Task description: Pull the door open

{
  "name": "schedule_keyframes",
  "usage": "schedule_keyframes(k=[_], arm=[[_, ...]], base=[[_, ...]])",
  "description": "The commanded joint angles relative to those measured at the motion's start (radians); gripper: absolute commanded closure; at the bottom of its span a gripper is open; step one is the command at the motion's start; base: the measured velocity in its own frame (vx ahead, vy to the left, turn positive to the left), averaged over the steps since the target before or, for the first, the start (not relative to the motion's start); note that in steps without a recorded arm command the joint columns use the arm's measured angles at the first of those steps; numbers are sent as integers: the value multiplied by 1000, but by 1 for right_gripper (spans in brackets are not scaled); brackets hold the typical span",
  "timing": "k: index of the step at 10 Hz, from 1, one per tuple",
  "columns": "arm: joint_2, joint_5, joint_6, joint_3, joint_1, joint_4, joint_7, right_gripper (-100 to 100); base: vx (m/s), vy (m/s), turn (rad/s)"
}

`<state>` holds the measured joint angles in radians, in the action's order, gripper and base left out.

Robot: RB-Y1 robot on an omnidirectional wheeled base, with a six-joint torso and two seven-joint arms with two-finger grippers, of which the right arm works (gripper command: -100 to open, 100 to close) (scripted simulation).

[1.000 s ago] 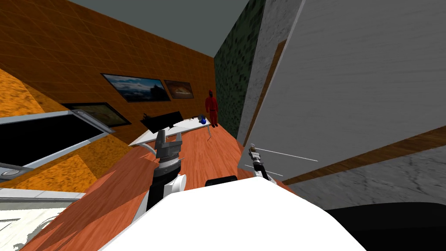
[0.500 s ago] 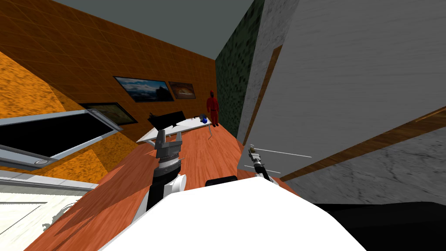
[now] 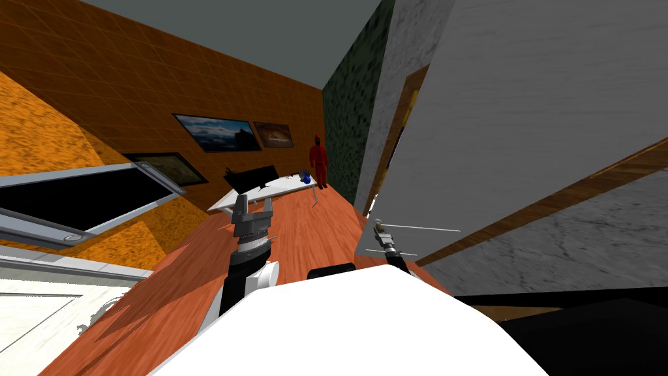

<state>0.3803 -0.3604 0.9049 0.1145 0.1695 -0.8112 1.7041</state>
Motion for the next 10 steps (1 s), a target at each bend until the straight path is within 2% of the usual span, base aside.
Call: schedule_keyframes(k=[1, 4, 5, 6, 10], arm=[[21, 11, 25, 18, 33, -14, 27, 100], [53, 30, 59, 51, 78, -36, 70, 100], [45, 26, 43, 45, 74, -42, 57, 100], [57, 42, 85, 64, 103, -39, 72, 100], [77, 67, 155, 93, 148, -35, 93, 100]], base=[[-90, -4, 0], [-77, 3, -5], [-31, 4, -4], [15, 13, -2], [28, 9, -21]])
